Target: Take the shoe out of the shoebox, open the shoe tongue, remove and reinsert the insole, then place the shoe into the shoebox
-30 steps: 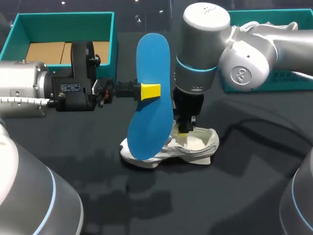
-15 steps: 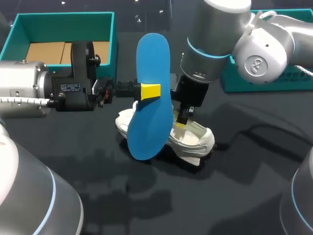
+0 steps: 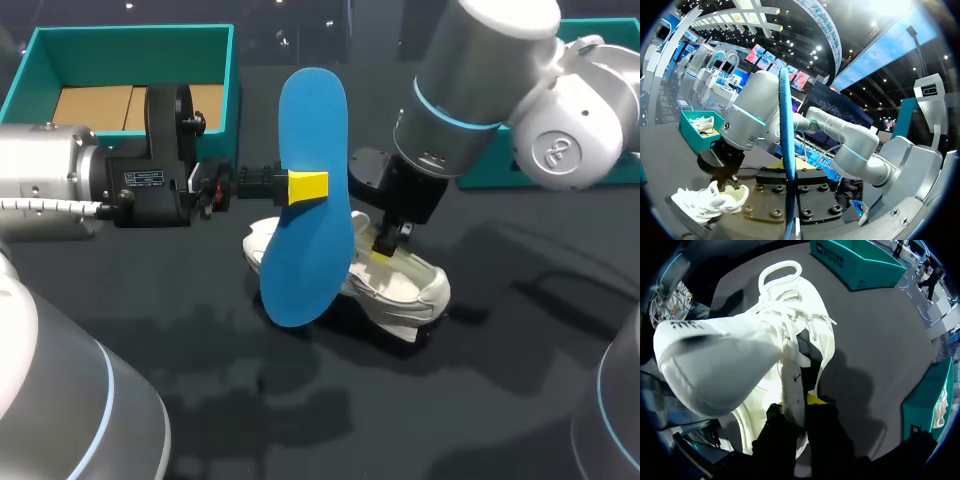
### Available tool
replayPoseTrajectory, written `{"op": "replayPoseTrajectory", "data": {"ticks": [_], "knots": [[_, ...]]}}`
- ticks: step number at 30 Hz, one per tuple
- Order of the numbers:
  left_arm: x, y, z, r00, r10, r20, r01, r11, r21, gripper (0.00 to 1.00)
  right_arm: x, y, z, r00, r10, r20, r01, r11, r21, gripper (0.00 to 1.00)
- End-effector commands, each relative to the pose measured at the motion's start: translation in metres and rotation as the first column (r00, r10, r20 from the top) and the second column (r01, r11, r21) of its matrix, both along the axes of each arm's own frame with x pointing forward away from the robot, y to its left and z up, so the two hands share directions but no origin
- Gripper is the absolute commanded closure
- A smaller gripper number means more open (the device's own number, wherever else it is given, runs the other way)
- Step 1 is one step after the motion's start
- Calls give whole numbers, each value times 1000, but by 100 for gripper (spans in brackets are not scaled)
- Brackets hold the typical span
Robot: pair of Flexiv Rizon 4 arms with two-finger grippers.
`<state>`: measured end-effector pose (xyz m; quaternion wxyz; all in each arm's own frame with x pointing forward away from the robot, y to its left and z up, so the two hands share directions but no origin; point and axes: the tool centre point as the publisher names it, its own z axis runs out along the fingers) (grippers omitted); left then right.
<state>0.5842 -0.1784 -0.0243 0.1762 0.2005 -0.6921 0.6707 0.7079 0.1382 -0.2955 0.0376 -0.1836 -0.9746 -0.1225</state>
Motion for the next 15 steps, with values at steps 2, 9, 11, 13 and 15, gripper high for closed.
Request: {"op": "replayPoseTrajectory", "data": {"ticks": [2, 9, 11, 13, 15], "knots": [[-1, -3, 2, 1000, 4, 1, -4, 1000, -1, 100, -3, 11, 7, 955, -297, -4, 295, 951, -94, 100], [-1, -3, 2, 1000, 4, 1, -4, 1000, -1, 100, -22, 8, 15, 843, -534, 60, 538, 840, -73, 100], [-1, -3, 2, 1000, 4, 1, -4, 1000, -1, 100, -25, 5, 14, 810, -583, 55, 585, 810, -41, 100], [-1, -3, 2, 1000, 4, 1, -4, 1000, -1, 100, -28, 2, 11, 768, -638, 54, 640, 767, -32, 100], [-1, -3, 2, 1000, 4, 1, -4, 1000, -1, 100, -30, 0, 9, 722, -690, 55, 691, 723, -2, 100]]}}
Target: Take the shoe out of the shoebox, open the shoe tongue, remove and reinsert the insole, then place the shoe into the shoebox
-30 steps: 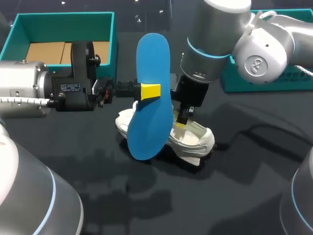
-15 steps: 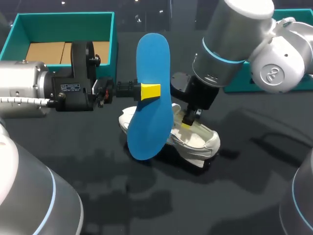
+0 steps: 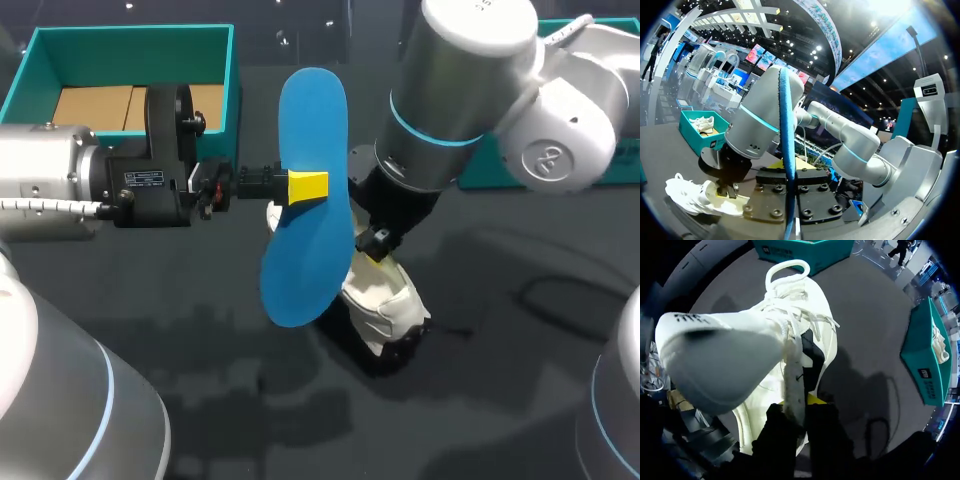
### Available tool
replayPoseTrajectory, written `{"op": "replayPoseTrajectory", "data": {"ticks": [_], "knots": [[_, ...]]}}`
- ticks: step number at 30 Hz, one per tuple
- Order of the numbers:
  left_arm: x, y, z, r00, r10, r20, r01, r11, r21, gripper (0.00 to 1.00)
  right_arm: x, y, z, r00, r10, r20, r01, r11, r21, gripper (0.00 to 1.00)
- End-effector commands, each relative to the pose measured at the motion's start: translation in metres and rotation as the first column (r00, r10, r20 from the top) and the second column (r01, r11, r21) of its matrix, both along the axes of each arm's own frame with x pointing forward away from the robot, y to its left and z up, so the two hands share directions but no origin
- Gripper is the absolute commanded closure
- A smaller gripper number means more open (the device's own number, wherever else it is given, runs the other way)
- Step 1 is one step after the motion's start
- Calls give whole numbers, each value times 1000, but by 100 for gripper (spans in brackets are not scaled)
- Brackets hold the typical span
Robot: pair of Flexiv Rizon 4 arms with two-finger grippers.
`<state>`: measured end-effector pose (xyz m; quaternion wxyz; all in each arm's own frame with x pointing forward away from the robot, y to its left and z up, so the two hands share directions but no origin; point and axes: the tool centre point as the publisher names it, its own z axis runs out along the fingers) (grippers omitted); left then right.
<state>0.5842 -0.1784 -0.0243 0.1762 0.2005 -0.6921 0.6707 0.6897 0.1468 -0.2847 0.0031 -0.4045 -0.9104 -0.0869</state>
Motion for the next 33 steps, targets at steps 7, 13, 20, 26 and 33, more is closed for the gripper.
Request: {"op": "replayPoseTrajectory", "data": {"ticks": [7, 13, 20, 26, 33], "knots": [[-1, -3, 2, 1000, 4, 1, -4, 1000, -1, 100, -10, -15, -18, 905, -412, 109, 396, 907, 140, 100], [-1, -3, 2, 1000, 4, 1, -4, 1000, -1, 100, -6, -15, -27, 885, -454, 102, 434, 884, 172, 100], [-1, -3, 2, 1000, 4, 1, -4, 1000, -1, 100, -2, -17, -36, 869, -486, 92, 465, 865, 187, 100], [-1, -3, 2, 1000, 4, 1, -4, 1000, -1, 100, 1, -16, -48, 865, -497, 65, 478, 857, 191, 100], [-1, -3, 2, 1000, 4, 1, -4, 1000, -1, 100, 5, -13, -54, 866, -499, 29, 488, 856, 168, 100]]}}
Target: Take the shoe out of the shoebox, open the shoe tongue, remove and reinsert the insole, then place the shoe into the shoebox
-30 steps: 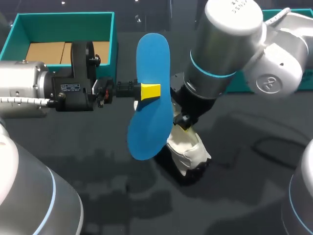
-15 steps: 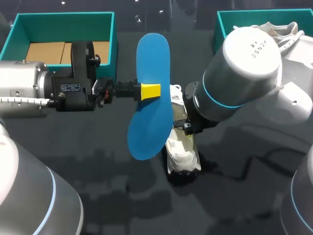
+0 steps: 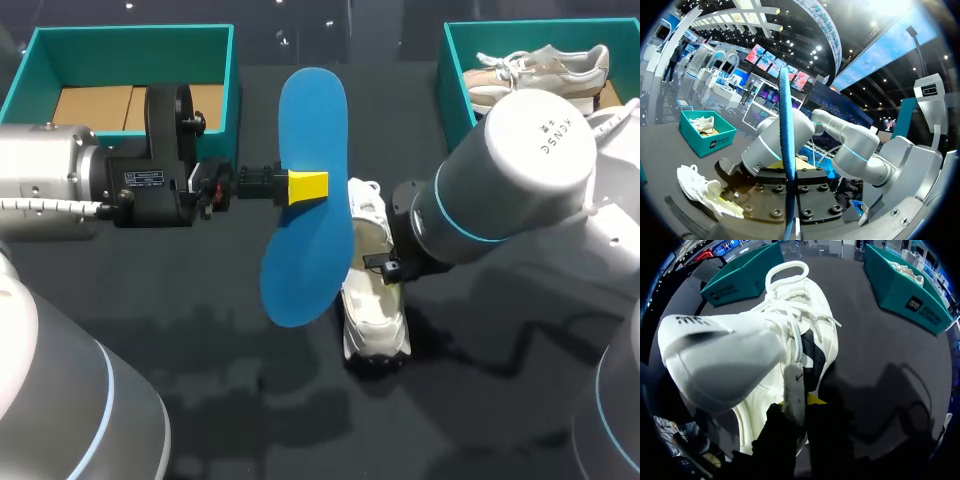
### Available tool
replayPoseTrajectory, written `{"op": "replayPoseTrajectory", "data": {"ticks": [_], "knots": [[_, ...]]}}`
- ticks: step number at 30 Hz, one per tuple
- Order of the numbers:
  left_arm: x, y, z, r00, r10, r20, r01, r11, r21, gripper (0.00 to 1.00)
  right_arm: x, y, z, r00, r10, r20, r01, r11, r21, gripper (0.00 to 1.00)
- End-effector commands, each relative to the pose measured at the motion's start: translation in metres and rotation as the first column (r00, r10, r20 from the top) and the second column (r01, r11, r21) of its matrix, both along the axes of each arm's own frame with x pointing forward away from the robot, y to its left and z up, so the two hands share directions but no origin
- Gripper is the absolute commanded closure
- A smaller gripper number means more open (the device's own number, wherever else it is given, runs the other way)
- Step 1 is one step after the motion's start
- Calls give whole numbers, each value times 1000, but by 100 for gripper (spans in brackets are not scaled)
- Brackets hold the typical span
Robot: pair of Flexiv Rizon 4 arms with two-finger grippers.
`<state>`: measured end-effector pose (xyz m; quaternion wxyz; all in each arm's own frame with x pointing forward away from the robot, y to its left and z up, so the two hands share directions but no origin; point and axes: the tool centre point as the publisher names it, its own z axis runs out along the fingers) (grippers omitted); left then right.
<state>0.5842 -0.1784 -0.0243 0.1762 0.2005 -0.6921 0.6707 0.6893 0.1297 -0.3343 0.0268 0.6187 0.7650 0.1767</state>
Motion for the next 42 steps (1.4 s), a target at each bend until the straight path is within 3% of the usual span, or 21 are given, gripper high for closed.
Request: {"op": "replayPoseTrajectory", "data": {"ticks": [1, 19, 35, 40, 42], "knots": [[-1, -2, 2, 1000, 4, 1, -4, 1000, -1, 100, 6, 4, -5, 999, 2, -37, -3, 1000, -14, 100], [-1, -2, 2, 1000, 4, 1, -4, 1000, -1, 100, 4, 7, -34, 987, 24, -160, -21, 1000, 19, 100], [-1, -2, 2, 1000, 4, 1, -4, 1000, -1, 100, 3, 8, -44, 981, 25, -191, -20, 999, 30, 100], [-1, -2, 2, 1000, 4, 1, -4, 1000, -1, 100, 2, 6, -36, 984, 13, -180, -11, 1000, 11, 25], [-1, -2, 2, 1000, 4, 1, -4, 1000, -1, 100, 2, 5, -32, 984, 8, -176, -8, 1000, 5, 7]]}}
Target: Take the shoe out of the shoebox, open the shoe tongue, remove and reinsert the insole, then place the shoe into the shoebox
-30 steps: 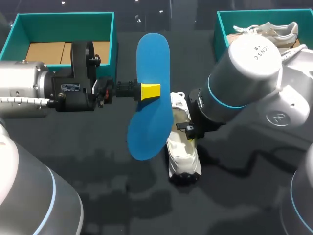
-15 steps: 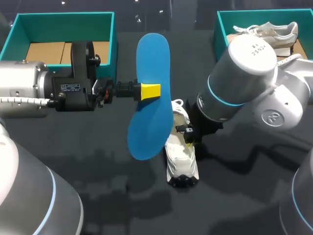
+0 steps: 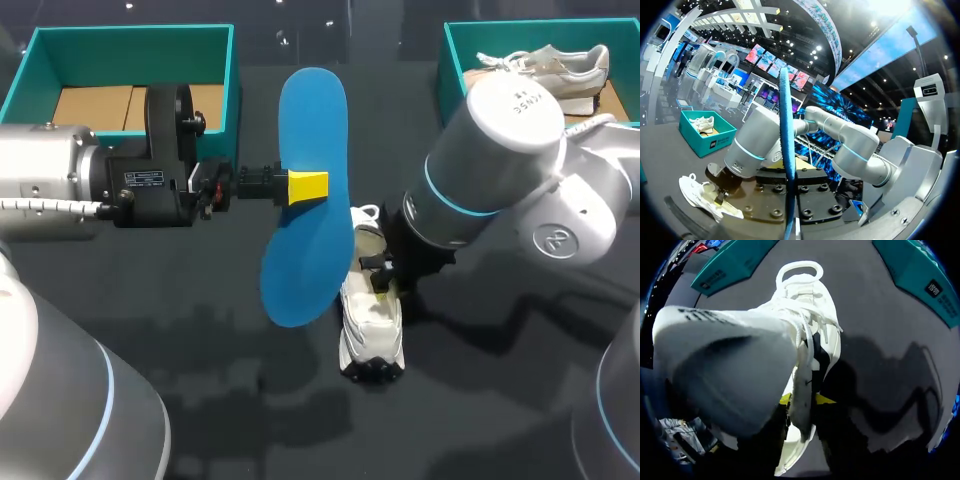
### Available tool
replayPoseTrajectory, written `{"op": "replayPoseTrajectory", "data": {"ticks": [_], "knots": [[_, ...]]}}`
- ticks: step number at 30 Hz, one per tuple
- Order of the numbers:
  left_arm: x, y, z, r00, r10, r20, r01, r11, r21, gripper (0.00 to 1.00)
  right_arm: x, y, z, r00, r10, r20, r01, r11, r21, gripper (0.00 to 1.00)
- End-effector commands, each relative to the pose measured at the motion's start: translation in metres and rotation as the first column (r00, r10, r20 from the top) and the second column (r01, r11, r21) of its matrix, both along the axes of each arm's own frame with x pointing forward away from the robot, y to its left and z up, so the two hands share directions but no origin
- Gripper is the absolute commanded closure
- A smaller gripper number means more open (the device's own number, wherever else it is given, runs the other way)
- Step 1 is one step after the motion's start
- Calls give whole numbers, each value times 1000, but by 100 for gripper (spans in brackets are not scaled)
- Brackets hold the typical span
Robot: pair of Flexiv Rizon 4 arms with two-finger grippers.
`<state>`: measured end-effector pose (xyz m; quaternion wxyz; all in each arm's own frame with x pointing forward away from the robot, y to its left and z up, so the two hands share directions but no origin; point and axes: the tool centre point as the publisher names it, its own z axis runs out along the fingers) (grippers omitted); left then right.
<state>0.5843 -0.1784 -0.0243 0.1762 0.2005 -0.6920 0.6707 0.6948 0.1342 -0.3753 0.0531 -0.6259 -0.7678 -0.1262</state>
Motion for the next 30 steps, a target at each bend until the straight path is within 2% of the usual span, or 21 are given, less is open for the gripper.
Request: {"op": "replayPoseTrajectory", "data": {"ticks": [1, 8, 12, 13, 26, 28, 30], "knots": [[-1, -2, 2, 1000, 4, 1, -4, 1000, -1, 100, -4, 0, 12, 1000, -9, 14, 9, 1000, -20, 0], [-1, -2, 2, 1000, 4, 1, -4, 1000, -1, 100, -3, -10, 42, 999, -11, 33, 11, 1000, 4, 0], [-1, -2, 2, 1000, 4, 1, -4, 1000, -1, 100, 1, -19, 62, 998, 10, 57, -13, 998, 61, 0], [-1, -2, 2, 1000, 4, 1, -4, 1000, -1, 100, 2, -20, 69, 999, 24, 47, -25, 999, 31, 0], [-1, -2, 2, 1000, 4, 1, -4, 1000, -1, 100, 2, -20, 69, 999, 24, 47, -25, 999, 31, 0], [-1, -2, 2, 1000, 4, 1, -4, 1000, -1, 100, 5, -20, 74, 999, 17, 46, -21, 996, 92, 0], [5, -4, 12, 993, 1, 117, 0, 1000, -16, 100, 10, -22, 85, 1000, 12, 26, -16, 988, 151, 0]]}}
